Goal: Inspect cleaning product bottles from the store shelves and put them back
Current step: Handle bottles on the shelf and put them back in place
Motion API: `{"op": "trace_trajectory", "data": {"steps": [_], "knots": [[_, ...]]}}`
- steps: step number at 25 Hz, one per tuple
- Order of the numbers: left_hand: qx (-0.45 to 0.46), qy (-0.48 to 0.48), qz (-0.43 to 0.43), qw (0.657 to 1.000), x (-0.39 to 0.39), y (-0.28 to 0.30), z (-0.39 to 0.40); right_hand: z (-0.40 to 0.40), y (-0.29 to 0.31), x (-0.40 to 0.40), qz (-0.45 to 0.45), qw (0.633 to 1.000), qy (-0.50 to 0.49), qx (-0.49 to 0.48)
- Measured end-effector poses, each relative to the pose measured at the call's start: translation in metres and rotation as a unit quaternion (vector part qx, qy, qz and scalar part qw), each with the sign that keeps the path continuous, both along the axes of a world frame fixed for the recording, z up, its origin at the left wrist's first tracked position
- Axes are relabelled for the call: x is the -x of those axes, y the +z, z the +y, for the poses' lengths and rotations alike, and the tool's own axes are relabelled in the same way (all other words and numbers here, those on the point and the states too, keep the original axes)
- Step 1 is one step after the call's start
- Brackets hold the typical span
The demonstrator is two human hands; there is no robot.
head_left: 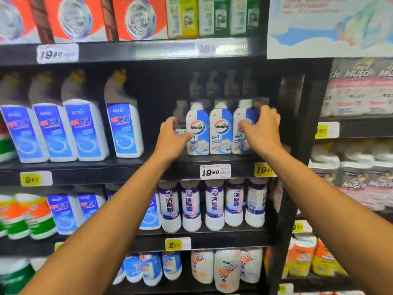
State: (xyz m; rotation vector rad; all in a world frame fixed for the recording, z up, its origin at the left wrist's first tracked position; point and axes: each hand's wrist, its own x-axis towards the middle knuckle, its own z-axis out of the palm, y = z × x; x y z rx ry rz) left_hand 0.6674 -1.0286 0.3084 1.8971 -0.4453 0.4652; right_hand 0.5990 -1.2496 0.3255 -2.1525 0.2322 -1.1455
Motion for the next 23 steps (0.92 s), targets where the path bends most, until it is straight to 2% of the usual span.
{"op": "trace_trajectory", "data": {"steps": [6, 9, 11, 13, 15, 17, 20, 23], "knots": [[0.003, -0.087, 0.007, 0.996, -0.029, 0.003, -0.012, 0.029, 0.016, -0.008, -0.02, 0.994, -0.043, 0.102], [-0.005, -0.105, 0.009, 0.994, -0.039, 0.002, -0.012, 0.033, 0.016, -0.011, 0.018, 0.988, -0.041, 0.145], [0.032, -0.127, 0.024, 0.991, -0.039, 0.002, -0.012, 0.033, 0.016, -0.011, 0.044, 0.985, -0.044, 0.163], [0.067, -0.132, 0.01, 0.989, -0.035, -0.003, -0.012, 0.034, 0.016, -0.011, 0.029, 0.981, -0.036, 0.187], [0.066, -0.109, -0.06, 0.99, -0.028, -0.008, -0.01, 0.038, 0.02, -0.01, -0.02, 0.984, 0.035, 0.174], [0.075, -0.096, -0.121, 0.985, -0.019, -0.008, -0.008, 0.044, 0.024, -0.008, -0.034, 0.978, 0.159, 0.129], [0.071, -0.098, -0.16, 0.98, -0.005, 0.0, -0.004, 0.052, 0.03, 0.001, -0.004, 0.958, 0.266, 0.11], [0.071, -0.13, -0.165, 0.975, 0.01, 0.012, -0.003, 0.053, 0.038, 0.004, -0.026, 0.945, 0.314, 0.091]]}}
